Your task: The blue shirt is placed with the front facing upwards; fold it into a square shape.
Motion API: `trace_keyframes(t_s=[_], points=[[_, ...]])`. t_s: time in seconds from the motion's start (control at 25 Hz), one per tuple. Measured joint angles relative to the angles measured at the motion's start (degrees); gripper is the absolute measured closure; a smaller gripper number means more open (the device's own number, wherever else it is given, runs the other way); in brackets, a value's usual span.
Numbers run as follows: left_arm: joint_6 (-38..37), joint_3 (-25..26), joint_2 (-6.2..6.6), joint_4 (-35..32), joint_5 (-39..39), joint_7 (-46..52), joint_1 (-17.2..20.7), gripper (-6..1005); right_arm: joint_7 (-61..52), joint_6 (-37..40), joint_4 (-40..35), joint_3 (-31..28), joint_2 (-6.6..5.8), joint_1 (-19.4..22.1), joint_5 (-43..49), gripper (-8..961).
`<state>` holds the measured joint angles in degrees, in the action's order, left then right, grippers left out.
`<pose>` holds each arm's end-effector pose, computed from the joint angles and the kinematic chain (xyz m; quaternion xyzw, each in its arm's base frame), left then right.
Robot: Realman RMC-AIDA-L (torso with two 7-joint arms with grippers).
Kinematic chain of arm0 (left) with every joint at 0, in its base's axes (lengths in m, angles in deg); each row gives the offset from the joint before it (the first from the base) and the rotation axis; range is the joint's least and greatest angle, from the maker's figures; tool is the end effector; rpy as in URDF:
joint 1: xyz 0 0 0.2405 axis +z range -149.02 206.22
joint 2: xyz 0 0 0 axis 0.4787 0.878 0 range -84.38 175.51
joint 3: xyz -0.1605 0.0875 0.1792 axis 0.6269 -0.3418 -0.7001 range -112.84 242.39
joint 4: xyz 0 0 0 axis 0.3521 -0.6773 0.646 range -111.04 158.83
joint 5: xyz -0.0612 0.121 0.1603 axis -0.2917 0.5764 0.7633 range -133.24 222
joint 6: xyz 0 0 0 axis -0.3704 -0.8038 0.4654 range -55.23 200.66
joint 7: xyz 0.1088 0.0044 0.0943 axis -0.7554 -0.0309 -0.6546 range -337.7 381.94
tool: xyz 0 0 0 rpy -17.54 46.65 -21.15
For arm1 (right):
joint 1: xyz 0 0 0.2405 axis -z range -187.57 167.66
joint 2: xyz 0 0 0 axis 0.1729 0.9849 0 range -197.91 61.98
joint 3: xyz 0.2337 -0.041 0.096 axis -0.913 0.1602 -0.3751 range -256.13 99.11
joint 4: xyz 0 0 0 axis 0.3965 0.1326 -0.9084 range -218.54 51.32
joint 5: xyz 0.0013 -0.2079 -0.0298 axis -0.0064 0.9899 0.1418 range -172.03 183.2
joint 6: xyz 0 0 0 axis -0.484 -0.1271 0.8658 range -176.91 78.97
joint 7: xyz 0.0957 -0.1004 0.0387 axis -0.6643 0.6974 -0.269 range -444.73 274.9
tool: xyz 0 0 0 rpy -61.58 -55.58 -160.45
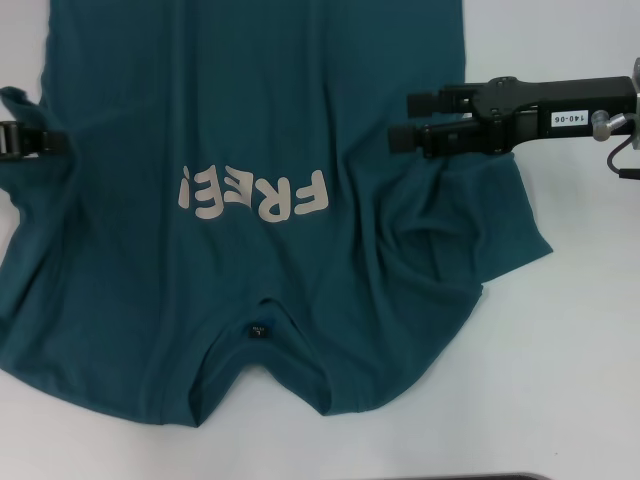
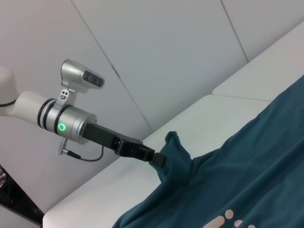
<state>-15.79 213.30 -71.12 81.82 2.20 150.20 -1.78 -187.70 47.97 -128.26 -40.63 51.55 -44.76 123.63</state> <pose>-0.3014 0.3477 0.0836 -0.8121 -0.5316 -0.1120 0.2130 0.2237 0.3422 0.0162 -0.9141 0.3182 0.2478 0.0417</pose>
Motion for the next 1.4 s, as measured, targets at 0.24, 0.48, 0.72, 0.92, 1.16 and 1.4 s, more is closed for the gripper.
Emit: trace_keyframes(t_s=[0.24,0.48,0.72,0.92,1.16,1.4], points=[[0.47,-1.32,-1.07,-0.35,0.02,-0.23,-0.38,964,-0.01,0.0,0.0,0.0,-0.07,0.0,-0.01,29],[1.47,-1.39,-1.62,0.12,-0.52,-0.43,-0.61,750,-0.03,-0.03,-0.03,0.0,-0.18,-0.2,-0.12,29],[3.38,-1.4,-1.42,1.16,0.19,-1.0,0.13,532,-0.03,-0.18,-0.06,0.0,-0.18,-0.43,-0.16,29],[5.92,-1.45,-1.25,0.75,1.18,-1.87,1.96,218,-0.03,-0.33,-0.09,0.0,-0.12,-0.45,-0.23,29],[9.06,-1.23,-1.22,-0.03,3.47,-1.66,3.92,148,-0.03,-0.43,-0.09,0.0,-0.1,-0.51,-0.28,29],[11.45,-1.19,-0.96,-3.34,3.95,-1.59,4.01,147,-0.46,-0.37,-0.25,0.0,-0.17,-0.6,-0.28,29]])
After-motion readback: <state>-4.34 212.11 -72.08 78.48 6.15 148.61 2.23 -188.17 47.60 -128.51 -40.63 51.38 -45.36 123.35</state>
